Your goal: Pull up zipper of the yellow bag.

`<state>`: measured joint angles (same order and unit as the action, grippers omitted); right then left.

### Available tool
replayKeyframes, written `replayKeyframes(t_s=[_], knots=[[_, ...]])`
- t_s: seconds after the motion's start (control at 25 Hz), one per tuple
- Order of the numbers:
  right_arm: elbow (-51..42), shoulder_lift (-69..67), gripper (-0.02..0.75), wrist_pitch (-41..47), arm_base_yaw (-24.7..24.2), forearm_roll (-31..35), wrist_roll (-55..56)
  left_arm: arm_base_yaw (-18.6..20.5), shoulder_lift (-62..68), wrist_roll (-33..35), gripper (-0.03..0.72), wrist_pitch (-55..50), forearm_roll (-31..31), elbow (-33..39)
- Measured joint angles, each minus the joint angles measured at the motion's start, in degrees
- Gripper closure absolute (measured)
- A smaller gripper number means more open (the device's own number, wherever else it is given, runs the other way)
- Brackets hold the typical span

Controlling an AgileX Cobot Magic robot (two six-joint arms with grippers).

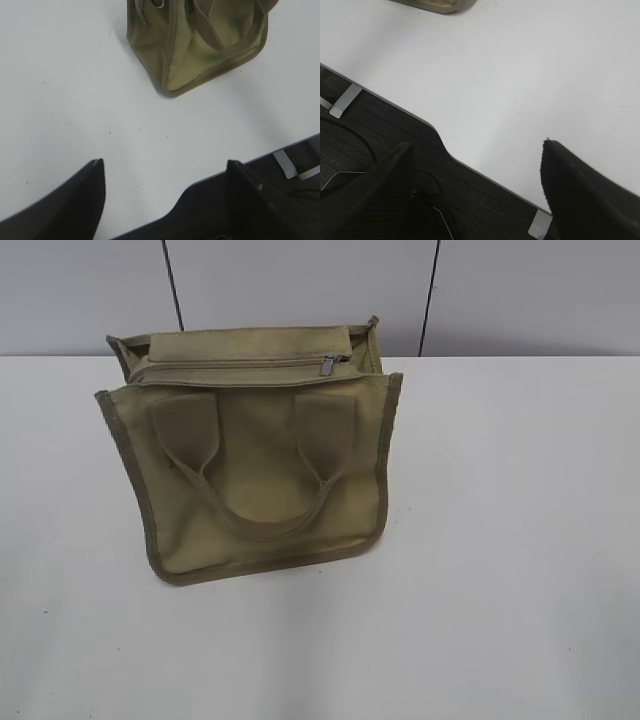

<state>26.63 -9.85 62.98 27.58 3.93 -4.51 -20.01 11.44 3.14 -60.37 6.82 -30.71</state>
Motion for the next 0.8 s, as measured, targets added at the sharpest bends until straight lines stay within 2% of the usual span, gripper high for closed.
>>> replayKeyframes(t_s=[0.12,0.2,0.32,0.44,0.56,0.8], knots=[[0.0,0.0,0.141,-0.1,-0.6,0.0,0.0,0.2,0.0,0.0,0.134,0.1,0.0,0.0],[0.0,0.0,0.141,-0.1,-3.3,0.1,0.0,2.2,-0.1,0.0,0.134,0.1,0.1,0.0],[-0.1,1.4,0.141,-0.1,-10.7,0.1,0.0,7.8,-2.3,0.0,0.134,0.1,0.1,0.0],[-0.1,4.3,0.141,-0.1,-20.2,0.0,0.0,14.6,-5.3,0.0,0.134,0.1,0.1,0.0],[-0.1,6.9,0.141,-0.1,-26.5,0.0,0.0,19.5,-7.6,0.0,0.134,0.1,0.1,0.0],[-0.1,10.1,0.141,-0.2,-27.9,-0.1,0.0,20.6,-11.7,0.0,0.134,0.2,0.2,0.0]])
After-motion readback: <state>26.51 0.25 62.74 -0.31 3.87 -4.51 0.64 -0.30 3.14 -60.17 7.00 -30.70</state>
